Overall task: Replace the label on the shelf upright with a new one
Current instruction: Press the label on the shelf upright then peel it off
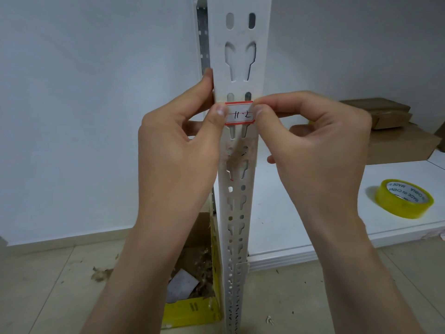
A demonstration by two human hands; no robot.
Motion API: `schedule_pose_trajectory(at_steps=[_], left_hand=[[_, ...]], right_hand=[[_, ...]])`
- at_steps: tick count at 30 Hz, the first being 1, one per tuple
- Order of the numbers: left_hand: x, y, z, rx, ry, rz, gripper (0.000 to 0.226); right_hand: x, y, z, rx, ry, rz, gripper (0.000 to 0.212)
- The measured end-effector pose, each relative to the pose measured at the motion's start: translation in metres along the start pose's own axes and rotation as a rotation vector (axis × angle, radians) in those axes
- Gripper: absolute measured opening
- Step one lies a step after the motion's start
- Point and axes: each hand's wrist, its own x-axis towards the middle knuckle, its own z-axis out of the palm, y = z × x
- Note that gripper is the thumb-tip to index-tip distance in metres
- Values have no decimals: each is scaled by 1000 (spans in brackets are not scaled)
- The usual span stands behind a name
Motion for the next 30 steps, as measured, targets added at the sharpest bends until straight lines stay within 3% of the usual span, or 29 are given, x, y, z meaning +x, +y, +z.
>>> schedule_pose_trajectory(at_steps=[13,18,30], left_hand=[[-1,-1,1,-18,-3,-11,43],[-1,-1,1,-19,0,-13,43],[-1,-2,1,-29,-4,-16,43]], right_hand=[[1,-2,-2,18,-29,62,9],[2,-4,-3,8,-147,98,15],[-1,-2,-1,-24,-32,39,10]])
